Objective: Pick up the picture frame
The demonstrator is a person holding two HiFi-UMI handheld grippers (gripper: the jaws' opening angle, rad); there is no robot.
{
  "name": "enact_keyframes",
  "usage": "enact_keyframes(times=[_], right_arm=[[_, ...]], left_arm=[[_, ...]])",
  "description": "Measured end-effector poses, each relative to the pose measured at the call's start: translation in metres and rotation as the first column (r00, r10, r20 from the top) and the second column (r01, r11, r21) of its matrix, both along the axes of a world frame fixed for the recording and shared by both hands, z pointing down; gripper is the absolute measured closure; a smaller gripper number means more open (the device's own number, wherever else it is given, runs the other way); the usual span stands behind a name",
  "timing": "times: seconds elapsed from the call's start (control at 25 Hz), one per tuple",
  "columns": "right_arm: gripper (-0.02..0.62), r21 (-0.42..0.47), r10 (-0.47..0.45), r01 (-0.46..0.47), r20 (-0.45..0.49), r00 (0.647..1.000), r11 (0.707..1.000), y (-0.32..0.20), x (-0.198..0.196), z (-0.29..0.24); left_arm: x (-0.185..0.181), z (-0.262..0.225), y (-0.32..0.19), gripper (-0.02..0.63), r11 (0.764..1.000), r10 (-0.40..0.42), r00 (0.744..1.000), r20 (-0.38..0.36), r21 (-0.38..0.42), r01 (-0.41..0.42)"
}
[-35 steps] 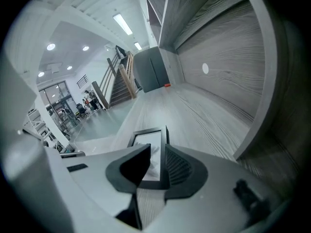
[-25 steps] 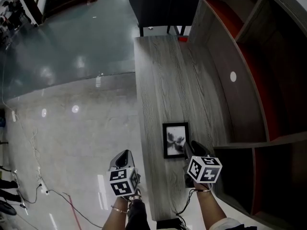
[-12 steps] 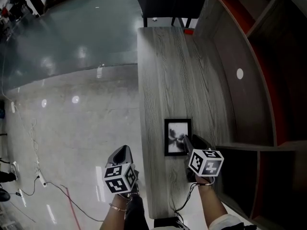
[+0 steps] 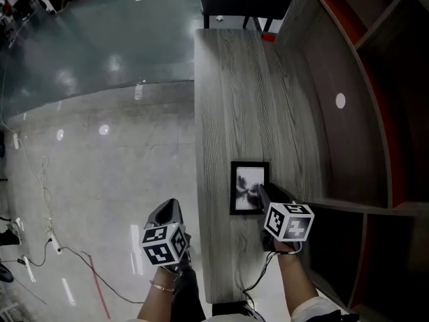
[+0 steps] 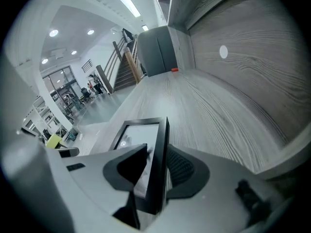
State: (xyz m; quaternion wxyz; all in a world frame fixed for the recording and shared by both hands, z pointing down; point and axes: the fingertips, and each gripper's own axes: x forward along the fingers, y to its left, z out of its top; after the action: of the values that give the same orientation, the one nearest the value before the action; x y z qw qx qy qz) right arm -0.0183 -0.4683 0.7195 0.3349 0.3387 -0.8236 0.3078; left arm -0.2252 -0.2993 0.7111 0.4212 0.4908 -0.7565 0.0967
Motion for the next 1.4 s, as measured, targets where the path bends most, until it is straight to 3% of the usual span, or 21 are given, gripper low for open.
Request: enact_keyframes(times=[0.36,0.76,1.4], right_arm=[[0.466,-0.017,-0.008,0.008,0.01,1.0,1.0,0.001,-0.001,0.002],[0.509,-0.044,0.045,-0.044,0.028,0.999,0.998,-0.003,0.004,0.001],[0.514,-0.063,0.115,-0.112,0.059,0.992,0.992,0.0,0.008,0.0]], left_arm=[[-0.001,-0.004,0.002,0.592,1.0,0.003,1.0,-0.007,0.008,-0.003],[-0.008,-0.005,0.014,0.592,1.0,0.008,1.0,-0.009,-0.005,-0.008],[-0.005,-0.018,0.012,0.592,0.999,0.037,0.999,-0.012,0.003,-0.037]])
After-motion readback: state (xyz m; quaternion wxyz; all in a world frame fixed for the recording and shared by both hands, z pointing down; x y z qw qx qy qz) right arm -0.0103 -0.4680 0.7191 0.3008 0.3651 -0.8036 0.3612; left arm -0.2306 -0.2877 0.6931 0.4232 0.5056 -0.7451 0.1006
